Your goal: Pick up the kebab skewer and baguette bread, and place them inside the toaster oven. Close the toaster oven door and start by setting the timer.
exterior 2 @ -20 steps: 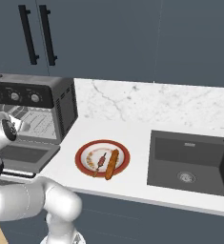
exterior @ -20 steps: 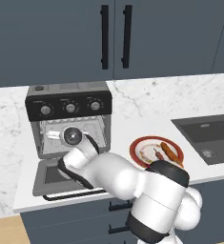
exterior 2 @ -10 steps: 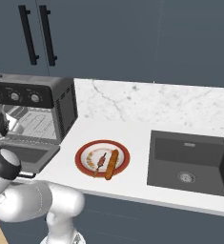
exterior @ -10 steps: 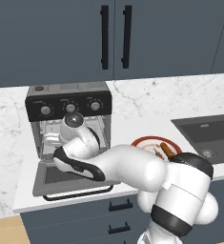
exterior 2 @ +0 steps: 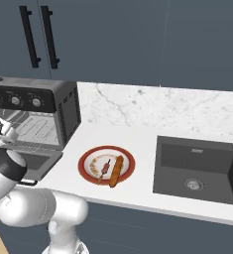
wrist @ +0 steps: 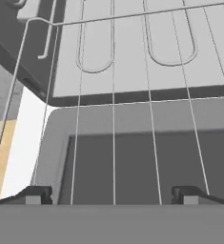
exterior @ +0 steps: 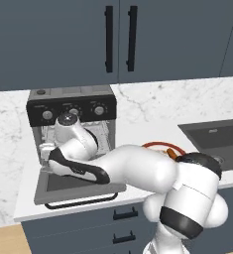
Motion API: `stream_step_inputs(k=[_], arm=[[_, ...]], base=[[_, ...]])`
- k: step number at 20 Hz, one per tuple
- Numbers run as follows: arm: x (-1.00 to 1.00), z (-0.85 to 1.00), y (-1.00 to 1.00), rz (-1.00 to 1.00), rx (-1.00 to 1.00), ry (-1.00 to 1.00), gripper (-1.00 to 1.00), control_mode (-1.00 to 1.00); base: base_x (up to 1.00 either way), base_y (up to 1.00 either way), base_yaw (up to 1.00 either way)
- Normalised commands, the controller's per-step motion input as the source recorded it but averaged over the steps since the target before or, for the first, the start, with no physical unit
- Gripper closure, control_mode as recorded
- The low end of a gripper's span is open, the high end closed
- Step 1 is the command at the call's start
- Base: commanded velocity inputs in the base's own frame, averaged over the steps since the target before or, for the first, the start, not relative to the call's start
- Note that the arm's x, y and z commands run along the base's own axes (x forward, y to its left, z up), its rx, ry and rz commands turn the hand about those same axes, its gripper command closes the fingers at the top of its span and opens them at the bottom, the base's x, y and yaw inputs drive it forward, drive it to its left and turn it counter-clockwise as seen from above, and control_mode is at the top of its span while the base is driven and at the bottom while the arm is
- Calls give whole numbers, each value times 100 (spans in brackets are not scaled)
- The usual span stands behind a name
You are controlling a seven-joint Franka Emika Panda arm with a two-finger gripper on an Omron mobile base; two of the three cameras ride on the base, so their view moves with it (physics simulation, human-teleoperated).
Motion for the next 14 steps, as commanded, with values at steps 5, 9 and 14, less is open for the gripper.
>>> stream_step_inputs(k=[5,9,14], arm=[[-100,-22,-46,-3,6,-53,-100,-100],[-94,19,-97,-15,12,-35,-100,-100],[-77,51,-100,-16,14,-6,-100,-100]], base=[[0,0,0],[0,0,0],[0,0,0]])
